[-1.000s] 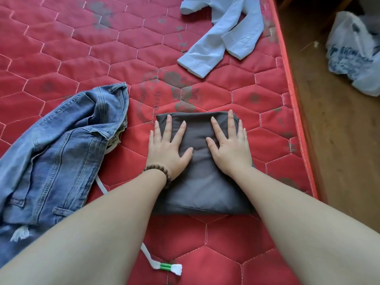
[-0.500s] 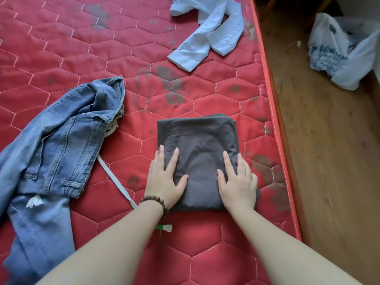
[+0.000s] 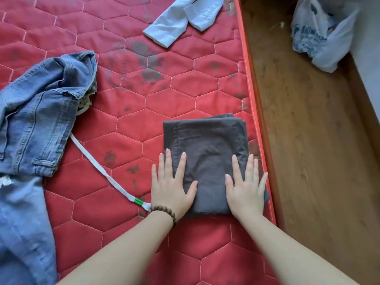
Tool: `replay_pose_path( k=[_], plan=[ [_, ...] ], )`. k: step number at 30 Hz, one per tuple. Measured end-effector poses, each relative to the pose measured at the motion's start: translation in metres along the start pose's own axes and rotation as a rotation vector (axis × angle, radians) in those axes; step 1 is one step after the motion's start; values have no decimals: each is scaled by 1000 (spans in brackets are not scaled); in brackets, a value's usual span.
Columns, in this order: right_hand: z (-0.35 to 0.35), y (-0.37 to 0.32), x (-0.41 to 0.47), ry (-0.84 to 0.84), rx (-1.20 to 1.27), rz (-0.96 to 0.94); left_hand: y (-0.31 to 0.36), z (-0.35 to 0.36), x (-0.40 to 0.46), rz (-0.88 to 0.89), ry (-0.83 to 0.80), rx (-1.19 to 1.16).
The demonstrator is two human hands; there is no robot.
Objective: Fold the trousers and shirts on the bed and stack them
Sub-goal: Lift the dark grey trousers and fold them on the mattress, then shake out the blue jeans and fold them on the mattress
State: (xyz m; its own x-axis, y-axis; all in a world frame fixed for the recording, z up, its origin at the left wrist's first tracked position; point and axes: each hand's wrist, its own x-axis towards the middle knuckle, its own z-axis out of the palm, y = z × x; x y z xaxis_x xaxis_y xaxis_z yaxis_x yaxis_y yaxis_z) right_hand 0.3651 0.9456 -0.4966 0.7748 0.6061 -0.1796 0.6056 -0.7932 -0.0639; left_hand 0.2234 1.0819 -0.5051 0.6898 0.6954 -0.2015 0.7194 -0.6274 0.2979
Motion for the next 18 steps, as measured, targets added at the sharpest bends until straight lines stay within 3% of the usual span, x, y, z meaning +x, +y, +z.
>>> replay_pose_path(
  k=[3,6,12,18],
  plan=[
    [-5,-17,-4,104,-17,-170,-2,-4,-4,66,11,73],
    [3,-37,-22,77,-33,-362,-3,0,-22,196,17,90],
    [20,-51,-57,-51,-3,-179,-9,7,-42,259,-10,160],
    [9,-54,-58,-93,-37,-169,-9,-8,-43,209,-238,184]
  ],
)
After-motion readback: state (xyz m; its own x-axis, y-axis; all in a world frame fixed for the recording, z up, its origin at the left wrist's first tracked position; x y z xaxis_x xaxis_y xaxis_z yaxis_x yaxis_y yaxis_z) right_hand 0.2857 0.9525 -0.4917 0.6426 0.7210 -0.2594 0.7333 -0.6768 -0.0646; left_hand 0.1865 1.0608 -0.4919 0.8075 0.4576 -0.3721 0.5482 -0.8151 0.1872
